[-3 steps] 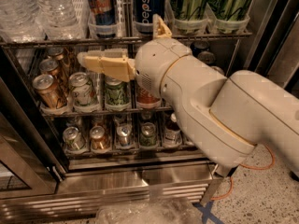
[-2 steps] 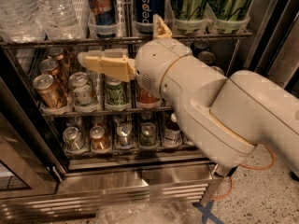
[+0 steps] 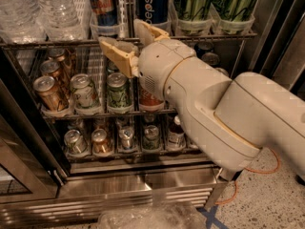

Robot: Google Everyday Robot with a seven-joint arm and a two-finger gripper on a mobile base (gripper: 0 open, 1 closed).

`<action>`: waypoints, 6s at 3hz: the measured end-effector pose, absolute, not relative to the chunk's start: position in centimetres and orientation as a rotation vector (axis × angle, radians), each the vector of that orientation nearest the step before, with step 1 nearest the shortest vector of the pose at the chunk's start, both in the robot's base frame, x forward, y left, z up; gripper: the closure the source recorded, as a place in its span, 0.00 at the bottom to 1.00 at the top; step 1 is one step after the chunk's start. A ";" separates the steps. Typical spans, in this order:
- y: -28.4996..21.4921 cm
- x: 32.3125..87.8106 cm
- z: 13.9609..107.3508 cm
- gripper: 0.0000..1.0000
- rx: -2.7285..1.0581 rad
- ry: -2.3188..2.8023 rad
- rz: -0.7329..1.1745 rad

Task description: Pick redbull can from top shelf of fridge

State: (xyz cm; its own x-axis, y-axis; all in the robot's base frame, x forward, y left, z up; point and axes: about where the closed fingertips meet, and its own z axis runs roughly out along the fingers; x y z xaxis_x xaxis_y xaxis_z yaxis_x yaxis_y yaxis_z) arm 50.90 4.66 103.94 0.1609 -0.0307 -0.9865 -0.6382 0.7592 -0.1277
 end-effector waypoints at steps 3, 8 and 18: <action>4.6 51.4 104.4 0.29 -0.603 1.353 0.459; 4.8 56.6 105.2 0.26 -0.571 1.382 0.424; 9.8 59.6 106.2 0.49 -0.588 1.390 0.523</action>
Offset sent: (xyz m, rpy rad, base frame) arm 0.0000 0.0000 0.0000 0.0000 0.0000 0.0000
